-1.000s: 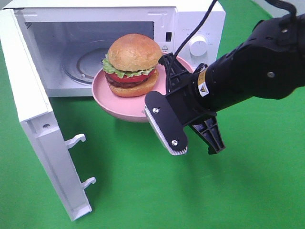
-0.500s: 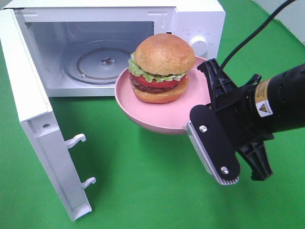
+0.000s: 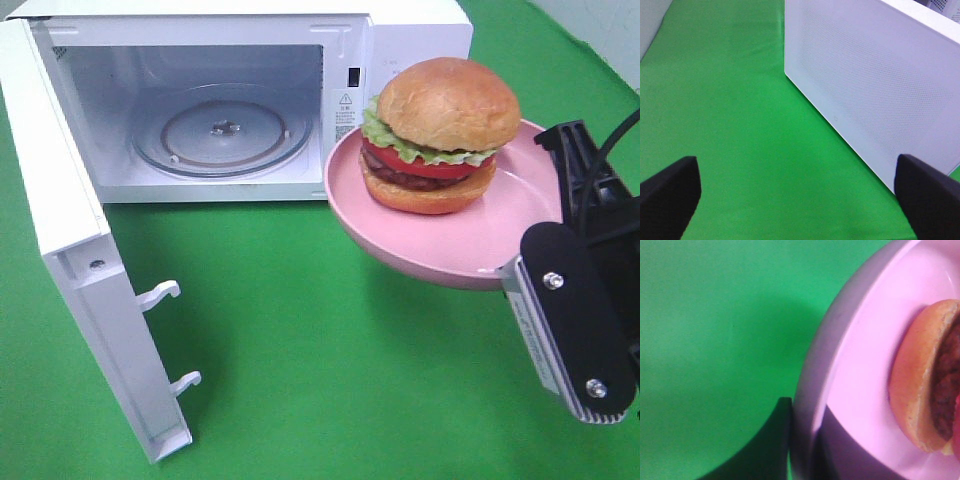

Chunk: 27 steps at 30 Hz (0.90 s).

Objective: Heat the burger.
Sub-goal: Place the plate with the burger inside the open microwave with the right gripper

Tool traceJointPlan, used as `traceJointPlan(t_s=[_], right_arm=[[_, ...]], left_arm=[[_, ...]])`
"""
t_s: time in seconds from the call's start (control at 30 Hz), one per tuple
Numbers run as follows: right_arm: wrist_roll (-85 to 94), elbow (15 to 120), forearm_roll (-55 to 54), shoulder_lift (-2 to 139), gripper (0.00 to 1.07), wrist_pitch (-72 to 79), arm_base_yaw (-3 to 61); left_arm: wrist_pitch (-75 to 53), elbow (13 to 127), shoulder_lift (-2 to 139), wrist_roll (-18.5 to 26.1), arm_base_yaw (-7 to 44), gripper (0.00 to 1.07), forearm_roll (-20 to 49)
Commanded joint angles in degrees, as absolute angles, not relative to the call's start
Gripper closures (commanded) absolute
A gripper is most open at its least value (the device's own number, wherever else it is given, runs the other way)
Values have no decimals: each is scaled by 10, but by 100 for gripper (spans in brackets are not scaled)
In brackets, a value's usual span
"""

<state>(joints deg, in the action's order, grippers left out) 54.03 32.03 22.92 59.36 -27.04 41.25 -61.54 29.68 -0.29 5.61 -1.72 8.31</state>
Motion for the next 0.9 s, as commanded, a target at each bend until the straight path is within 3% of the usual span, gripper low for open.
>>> traceJointPlan(t_s=[0.03, 0.5, 0.9], right_arm=[[501, 323, 258, 572, 107, -265, 410], [101, 323, 414, 565, 107, -408, 410], [-9, 323, 422, 565, 107, -500, 410]], left_arm=[[-613, 296, -12, 56, -19, 9, 84], [-613, 296, -12, 56, -19, 9, 84], [-613, 296, -12, 56, -19, 9, 84]])
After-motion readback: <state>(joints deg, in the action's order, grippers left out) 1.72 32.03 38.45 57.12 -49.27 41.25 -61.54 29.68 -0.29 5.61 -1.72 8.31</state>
